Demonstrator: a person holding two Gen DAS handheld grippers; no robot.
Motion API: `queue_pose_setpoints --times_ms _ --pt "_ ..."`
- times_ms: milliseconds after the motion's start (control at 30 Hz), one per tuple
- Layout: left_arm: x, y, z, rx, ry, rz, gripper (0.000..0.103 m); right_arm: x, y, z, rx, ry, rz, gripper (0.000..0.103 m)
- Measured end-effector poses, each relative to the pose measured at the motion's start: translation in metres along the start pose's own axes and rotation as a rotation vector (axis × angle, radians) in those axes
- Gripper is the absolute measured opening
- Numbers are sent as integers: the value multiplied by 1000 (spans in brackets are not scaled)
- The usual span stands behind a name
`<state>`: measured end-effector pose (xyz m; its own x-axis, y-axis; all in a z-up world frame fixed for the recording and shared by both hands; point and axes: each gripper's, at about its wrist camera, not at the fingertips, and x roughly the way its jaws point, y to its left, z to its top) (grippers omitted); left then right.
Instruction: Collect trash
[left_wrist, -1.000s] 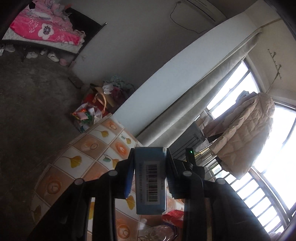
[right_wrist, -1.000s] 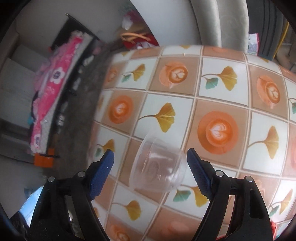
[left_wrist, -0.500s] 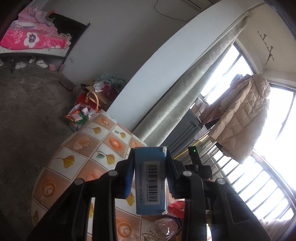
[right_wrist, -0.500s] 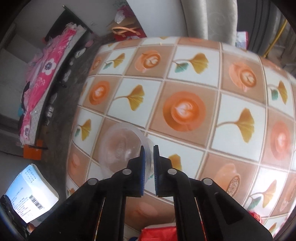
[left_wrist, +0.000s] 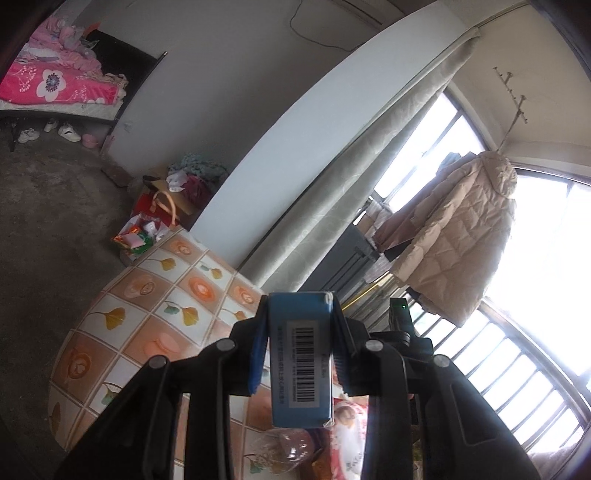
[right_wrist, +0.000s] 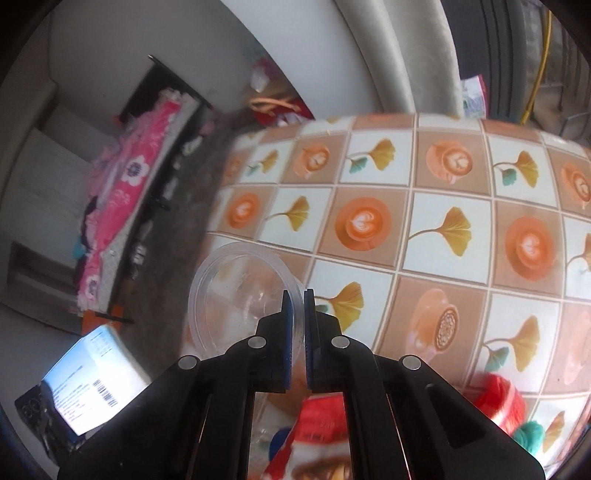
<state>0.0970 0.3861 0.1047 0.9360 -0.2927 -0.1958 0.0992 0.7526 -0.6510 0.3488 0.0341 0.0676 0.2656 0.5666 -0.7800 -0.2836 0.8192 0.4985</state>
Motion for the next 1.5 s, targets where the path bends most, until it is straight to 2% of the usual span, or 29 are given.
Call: queue_pose_setpoints --times_ms 167,367,500,633,800,967,1233,1367,1500 --pt "-13 -36 -5 51 -11 -63 29 -64 6 -32 -49 -98 65 4" --pt "-15 -84 -19 107 2 -172 29 -143 -13 -84 -39 -222 107 4" --pt "-4 -117 -39 132 56 -257 29 -194 -43 -126 11 -306 110 4" --pt "17 -152 -68 150 135 -342 29 -237 -86 -177 94 -378 72 4" --pt "52 -199 -119 160 263 -445 29 -283 -150 -244 235 -460 -39 4" --pt "88 -249 -184 193 402 -529 29 -308 -225 -311 424 -466 -149 4" --pt "145 -325 -303 295 675 -589 29 -308 -334 -401 710 -420 -307 4" --pt "165 -363 -363 378 804 -622 29 -299 -388 -443 849 -391 -323 4" --pt "190 -392 -420 441 918 -607 29 -288 -432 -477 966 -363 -329 4"
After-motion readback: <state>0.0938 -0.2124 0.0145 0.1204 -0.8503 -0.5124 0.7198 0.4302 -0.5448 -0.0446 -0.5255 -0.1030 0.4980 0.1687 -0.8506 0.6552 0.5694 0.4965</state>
